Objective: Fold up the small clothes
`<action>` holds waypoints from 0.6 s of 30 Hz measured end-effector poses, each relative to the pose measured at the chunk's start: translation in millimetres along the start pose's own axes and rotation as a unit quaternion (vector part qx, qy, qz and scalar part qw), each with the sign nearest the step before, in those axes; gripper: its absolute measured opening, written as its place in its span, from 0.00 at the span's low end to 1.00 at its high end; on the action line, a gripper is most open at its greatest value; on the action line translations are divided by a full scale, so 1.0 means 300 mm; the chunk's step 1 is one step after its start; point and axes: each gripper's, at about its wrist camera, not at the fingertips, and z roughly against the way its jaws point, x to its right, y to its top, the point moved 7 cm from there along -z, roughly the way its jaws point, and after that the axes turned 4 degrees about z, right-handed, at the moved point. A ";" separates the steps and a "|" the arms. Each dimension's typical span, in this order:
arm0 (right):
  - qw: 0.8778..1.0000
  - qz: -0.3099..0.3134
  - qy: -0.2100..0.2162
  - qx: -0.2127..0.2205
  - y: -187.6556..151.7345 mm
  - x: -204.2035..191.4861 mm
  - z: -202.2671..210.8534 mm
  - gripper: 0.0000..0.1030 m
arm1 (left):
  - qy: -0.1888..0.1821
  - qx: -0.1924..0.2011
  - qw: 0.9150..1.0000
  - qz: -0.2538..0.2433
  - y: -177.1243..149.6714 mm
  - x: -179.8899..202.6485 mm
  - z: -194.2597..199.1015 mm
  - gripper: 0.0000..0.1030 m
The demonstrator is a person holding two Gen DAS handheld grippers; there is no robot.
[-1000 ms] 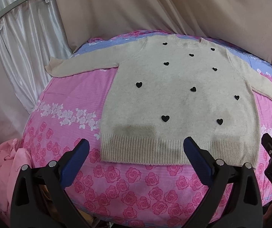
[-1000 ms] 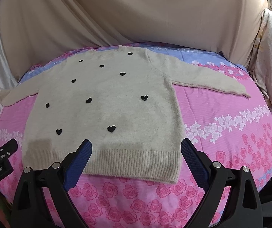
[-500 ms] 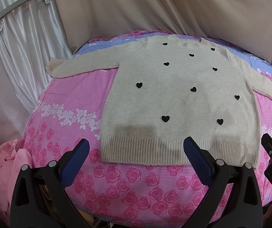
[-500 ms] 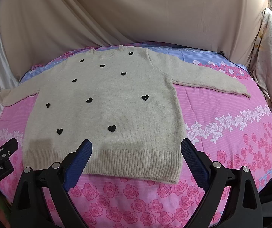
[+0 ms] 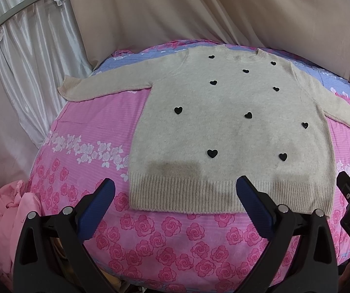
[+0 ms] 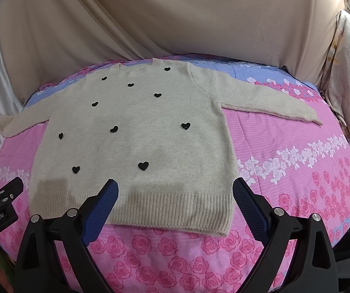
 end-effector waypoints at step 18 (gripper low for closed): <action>1.000 0.000 0.000 -0.001 0.004 -0.002 -0.004 0.90 | 0.000 0.000 1.000 -0.001 0.006 -0.003 -0.002 0.94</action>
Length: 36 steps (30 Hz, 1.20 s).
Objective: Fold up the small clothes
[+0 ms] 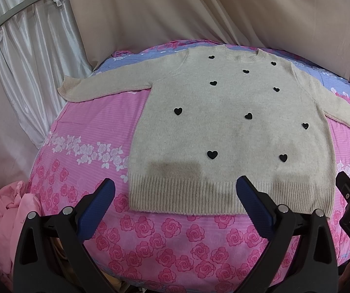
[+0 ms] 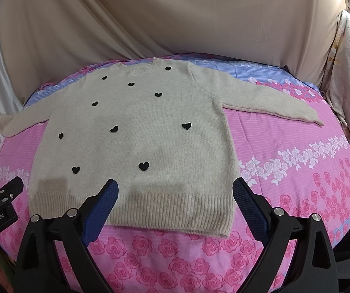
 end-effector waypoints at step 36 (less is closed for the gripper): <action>0.941 -0.332 0.012 -0.069 0.156 0.971 -0.515 0.88 | -0.042 -0.045 0.998 0.015 0.168 0.157 -0.170 0.95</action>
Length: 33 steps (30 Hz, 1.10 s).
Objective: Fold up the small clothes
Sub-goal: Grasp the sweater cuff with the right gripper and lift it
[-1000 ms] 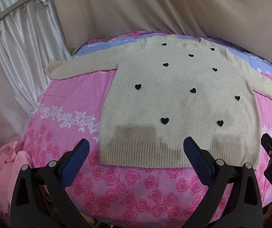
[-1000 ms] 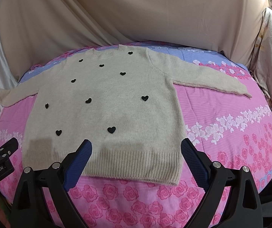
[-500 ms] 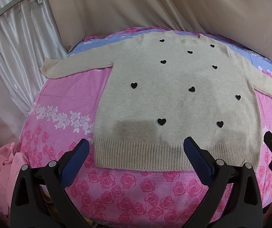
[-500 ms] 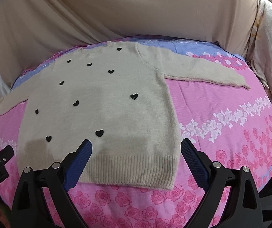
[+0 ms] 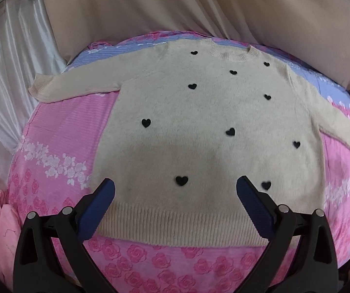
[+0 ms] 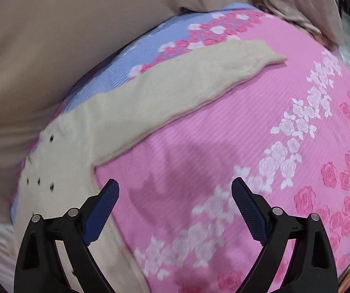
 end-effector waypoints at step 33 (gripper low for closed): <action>0.921 0.281 0.269 -0.009 0.070 -1.259 -0.188 0.19 | 0.019 -0.065 0.993 0.096 0.100 -0.159 -0.245 0.95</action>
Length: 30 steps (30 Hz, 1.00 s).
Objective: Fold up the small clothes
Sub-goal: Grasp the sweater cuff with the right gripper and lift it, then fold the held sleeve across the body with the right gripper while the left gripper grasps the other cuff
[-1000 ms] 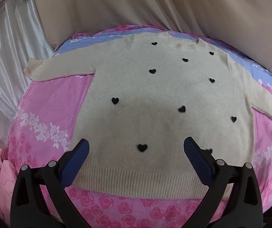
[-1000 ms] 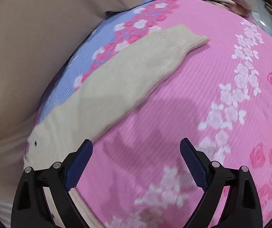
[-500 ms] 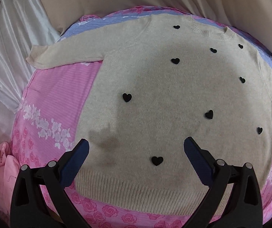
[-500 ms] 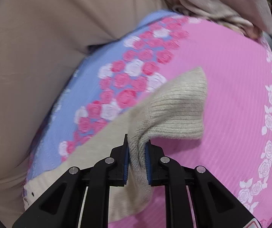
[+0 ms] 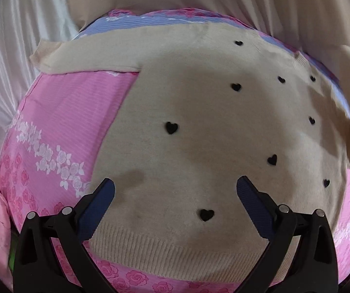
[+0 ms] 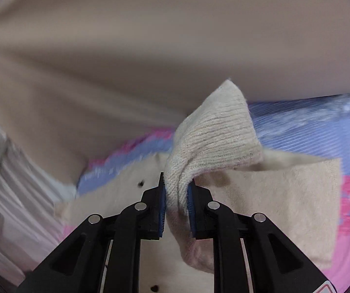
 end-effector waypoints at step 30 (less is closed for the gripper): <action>0.972 0.041 -0.147 -0.176 -0.757 -0.124 0.107 0.54 | -0.042 0.071 0.919 0.385 0.856 -1.037 -0.564 0.13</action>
